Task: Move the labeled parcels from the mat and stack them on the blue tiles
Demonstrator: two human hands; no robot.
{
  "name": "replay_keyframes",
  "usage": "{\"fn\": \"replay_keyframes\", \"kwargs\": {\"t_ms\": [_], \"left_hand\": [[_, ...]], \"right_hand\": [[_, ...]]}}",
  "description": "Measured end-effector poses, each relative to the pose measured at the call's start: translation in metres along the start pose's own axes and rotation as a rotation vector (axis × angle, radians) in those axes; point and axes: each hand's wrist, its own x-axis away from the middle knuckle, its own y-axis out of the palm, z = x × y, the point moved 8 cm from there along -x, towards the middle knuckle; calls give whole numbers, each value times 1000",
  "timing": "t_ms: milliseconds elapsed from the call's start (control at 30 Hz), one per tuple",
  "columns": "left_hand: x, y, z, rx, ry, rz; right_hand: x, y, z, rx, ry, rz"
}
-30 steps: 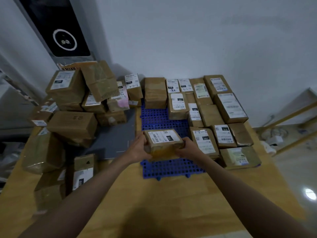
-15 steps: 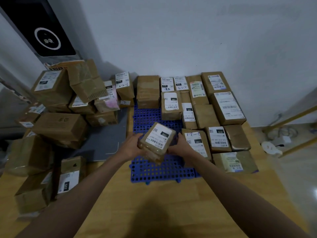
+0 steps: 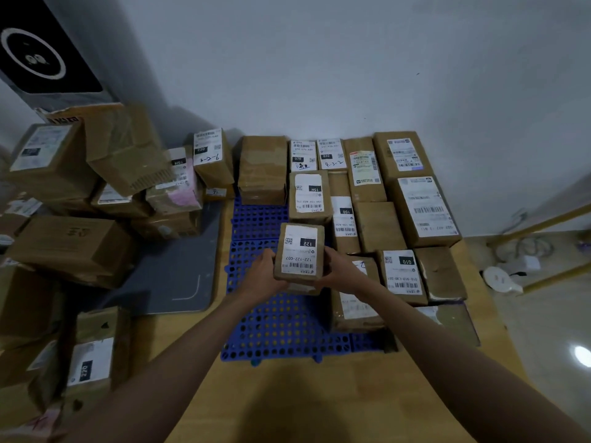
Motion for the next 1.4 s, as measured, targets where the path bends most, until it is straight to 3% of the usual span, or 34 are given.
{"fn": "replay_keyframes", "kwargs": {"t_ms": [767,1133,1300,1400], "left_hand": [[-50,32,-12,-19,-104,-180],[-17,-1,-14,-305,-128,-252],[19,-33,-24,-363,-134,-289],[46,-52,-38,-349,-148,-267]], "right_hand": [[-48,-13,15,463,49,88],[-5,-26,-20,450,22,176],[16,-6,-54,676,-80,108],[23,21,-73,686,-115,-9]]}}
